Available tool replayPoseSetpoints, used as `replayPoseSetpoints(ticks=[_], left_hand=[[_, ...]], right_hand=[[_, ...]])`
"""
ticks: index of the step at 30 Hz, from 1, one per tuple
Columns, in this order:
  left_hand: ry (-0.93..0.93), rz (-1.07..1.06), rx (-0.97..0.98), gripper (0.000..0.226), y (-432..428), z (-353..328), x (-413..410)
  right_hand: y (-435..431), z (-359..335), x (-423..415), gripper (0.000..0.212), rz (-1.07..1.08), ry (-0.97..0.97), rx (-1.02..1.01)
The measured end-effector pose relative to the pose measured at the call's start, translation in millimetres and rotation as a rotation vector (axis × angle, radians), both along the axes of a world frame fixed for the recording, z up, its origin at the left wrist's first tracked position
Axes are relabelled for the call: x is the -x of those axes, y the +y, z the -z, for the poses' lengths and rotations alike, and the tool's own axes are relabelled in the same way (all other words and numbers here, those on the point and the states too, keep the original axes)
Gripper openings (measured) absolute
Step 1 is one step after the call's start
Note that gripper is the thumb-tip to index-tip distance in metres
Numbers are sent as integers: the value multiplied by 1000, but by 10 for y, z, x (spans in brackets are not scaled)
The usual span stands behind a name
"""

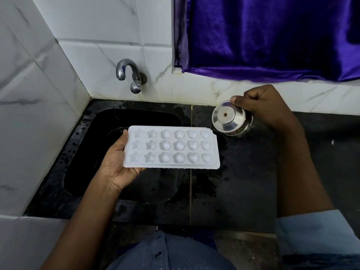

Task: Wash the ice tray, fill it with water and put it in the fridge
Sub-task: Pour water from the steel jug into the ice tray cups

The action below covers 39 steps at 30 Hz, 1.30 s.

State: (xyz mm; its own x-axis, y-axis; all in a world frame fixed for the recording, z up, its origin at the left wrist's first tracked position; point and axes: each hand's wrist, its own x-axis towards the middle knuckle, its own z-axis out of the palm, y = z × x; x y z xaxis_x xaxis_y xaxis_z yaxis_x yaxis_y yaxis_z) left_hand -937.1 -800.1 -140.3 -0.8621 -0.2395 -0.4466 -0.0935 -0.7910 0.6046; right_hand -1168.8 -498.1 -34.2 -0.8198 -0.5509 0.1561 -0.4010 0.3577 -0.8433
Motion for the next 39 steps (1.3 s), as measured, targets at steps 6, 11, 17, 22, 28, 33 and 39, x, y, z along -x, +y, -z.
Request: replayPoseSetpoints(ticks=[6, 11, 17, 22, 28, 33, 39], left_hand=[[10, 3, 5, 56, 15, -27, -89], [13, 14, 11, 58, 42, -41, -130], [10, 16, 11, 58, 50, -24, -170], [12, 10, 6, 59, 31, -10, -199], [19, 22, 2, 60, 16, -1, -202], [22, 22, 1, 60, -10, 14, -218], [33, 36, -8, 60, -23, 42, -215]], right_hand=[[-52, -102, -39, 57, -29, 55, -87], [-97, -161, -100, 59, -38, 88, -86], [-127, -182, -158, 59, -37, 94, -107], [-141, -196, -176, 58, -36, 120, -108], [-164, -213, -152, 59, -32, 141, -107], [-173, -198, -130, 56, -25, 140, -114], [-255, -215, -176, 56, -32, 136, -99]])
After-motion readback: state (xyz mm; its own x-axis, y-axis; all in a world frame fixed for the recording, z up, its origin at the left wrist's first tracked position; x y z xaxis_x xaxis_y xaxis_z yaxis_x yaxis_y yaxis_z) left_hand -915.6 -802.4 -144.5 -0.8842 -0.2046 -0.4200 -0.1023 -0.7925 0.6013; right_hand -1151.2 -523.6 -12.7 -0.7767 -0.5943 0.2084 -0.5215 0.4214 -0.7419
